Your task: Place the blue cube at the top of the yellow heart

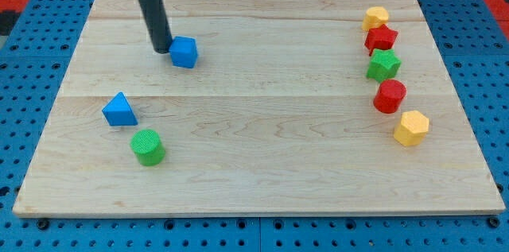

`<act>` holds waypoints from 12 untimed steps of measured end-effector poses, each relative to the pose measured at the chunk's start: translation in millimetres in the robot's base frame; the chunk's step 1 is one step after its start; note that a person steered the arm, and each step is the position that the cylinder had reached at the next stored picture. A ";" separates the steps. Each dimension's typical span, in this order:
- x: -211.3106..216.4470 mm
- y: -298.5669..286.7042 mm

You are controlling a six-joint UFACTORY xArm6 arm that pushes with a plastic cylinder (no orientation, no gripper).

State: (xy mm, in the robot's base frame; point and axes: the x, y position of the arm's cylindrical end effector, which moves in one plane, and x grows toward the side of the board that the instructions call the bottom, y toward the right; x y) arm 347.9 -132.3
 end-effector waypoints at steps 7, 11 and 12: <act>-57.6 230.2; -57.5 285.0; -70.4 284.3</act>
State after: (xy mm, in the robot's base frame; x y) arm 277.6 152.0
